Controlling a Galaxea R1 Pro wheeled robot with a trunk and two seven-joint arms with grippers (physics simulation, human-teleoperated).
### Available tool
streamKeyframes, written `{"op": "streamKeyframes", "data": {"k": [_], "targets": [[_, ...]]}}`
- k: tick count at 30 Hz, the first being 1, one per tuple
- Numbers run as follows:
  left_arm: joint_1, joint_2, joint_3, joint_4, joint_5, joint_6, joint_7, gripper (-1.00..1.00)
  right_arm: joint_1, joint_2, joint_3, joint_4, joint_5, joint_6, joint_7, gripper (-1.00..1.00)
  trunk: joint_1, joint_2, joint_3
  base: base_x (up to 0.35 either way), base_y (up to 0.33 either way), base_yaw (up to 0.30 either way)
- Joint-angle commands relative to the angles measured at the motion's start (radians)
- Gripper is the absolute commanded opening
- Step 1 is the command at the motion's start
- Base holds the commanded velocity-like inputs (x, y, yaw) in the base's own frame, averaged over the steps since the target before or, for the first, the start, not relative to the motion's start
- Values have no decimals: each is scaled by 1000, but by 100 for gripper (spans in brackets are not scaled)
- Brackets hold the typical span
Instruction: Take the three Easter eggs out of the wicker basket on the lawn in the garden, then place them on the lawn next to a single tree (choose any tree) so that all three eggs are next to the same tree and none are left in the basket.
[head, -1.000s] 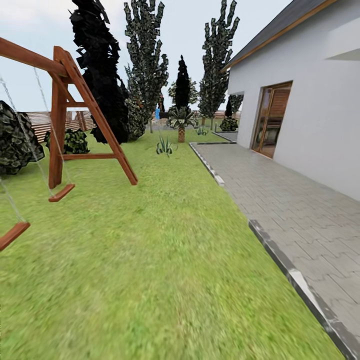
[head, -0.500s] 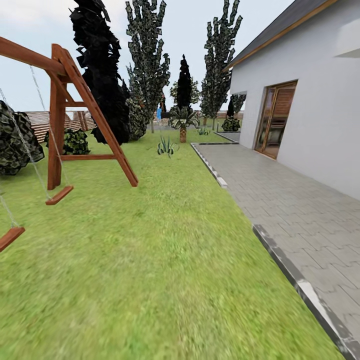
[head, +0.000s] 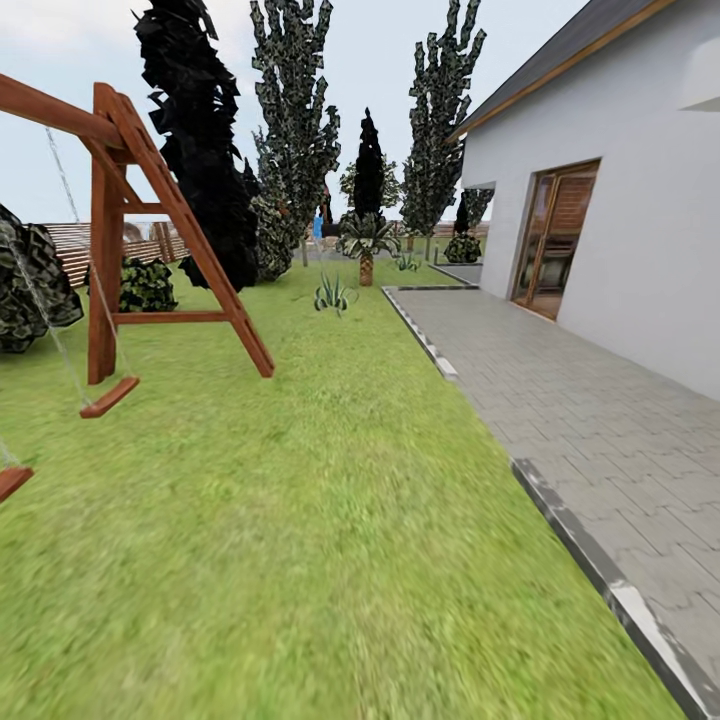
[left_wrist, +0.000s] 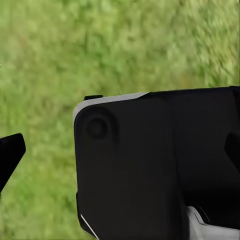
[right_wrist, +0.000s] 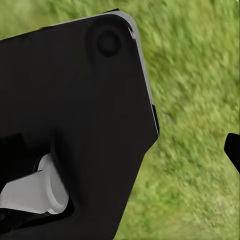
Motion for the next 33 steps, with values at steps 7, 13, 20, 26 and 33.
{"op": "streamKeyframes", "data": {"k": [7,13,20,26,33], "targets": [[-1,0,-5,0,-1,-3,1,100,0,-1,-3,-1,0,-2,0,100,1,-2,-2,298,0,0],[-1,0,-5,0,-1,-3,1,100,0,-1,-4,-1,0,-1,0,100,1,-2,-2,327,0,0],[-1,1,-5,0,-1,-3,1,100,0,-1,-3,-1,1,-1,-1,100,1,-2,-2,335,0,0],[-1,1,-5,0,-1,-3,1,100,0,0,-3,-1,1,-1,0,100,1,-2,-2,336,0,0],[-1,1,-5,0,-1,-3,1,100,0,0,-2,-1,1,-1,0,100,1,-2,-2,337,0,1]]}}
